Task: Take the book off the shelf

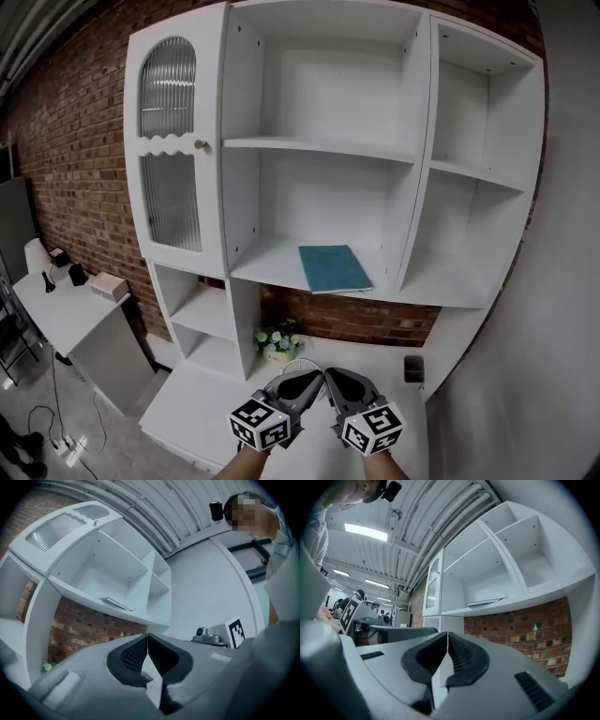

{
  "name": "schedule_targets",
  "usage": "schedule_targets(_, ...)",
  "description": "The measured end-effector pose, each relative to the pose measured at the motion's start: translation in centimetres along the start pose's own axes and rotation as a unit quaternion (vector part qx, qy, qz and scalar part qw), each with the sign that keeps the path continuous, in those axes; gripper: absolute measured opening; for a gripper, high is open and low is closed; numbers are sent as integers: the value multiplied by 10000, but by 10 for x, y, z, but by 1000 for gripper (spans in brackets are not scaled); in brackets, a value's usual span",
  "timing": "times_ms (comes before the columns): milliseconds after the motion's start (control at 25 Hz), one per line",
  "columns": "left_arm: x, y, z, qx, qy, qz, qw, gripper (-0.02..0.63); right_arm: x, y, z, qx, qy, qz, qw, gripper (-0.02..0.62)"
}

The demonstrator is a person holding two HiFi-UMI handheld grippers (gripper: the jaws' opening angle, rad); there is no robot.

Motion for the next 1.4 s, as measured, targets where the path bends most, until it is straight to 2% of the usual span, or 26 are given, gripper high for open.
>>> schedule_targets(440, 14, -42, 0, -32, -24, 236, 9997, 11, 36, 10, -5, -282, -91, 240, 9993, 17)
schedule_targets(640, 17, -58, 2, -71, -65, 282, 9996, 11, 45, 16, -13, -1092, -390, 447, 9923, 17)
schedule_targets(800, 21, -68, 5, -81, -193, 346, 9992, 11, 53, 22, -28, -1894, -607, 539, 9785, 17)
schedule_targets(960, 25, -75, 4, -123, -183, 378, 9990, 11, 62, 27, -52, -2438, -740, 544, 9655, 23)
schedule_targets(1120, 26, -83, 2, -158, -146, 378, 9991, 11, 74, 27, -72, -3126, -853, 515, 9446, 89)
schedule_targets(1240, 25, -87, 1, -184, -132, 375, 9990, 11, 83, 25, -87, -3450, -861, 497, 9333, 104)
schedule_targets(1400, 24, -89, 3, -230, -137, 423, 9987, 11, 95, 22, -100, -4238, -1044, 481, 8984, 125)
Point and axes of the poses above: the fingertips, and each gripper's own axes: x forward along the fingers, y to its right, z out of its underside, the point moved 10 cm from there along -x, backward along the fingers, and after that the axes turned 8 degrees about x, right-handed, at the moved point
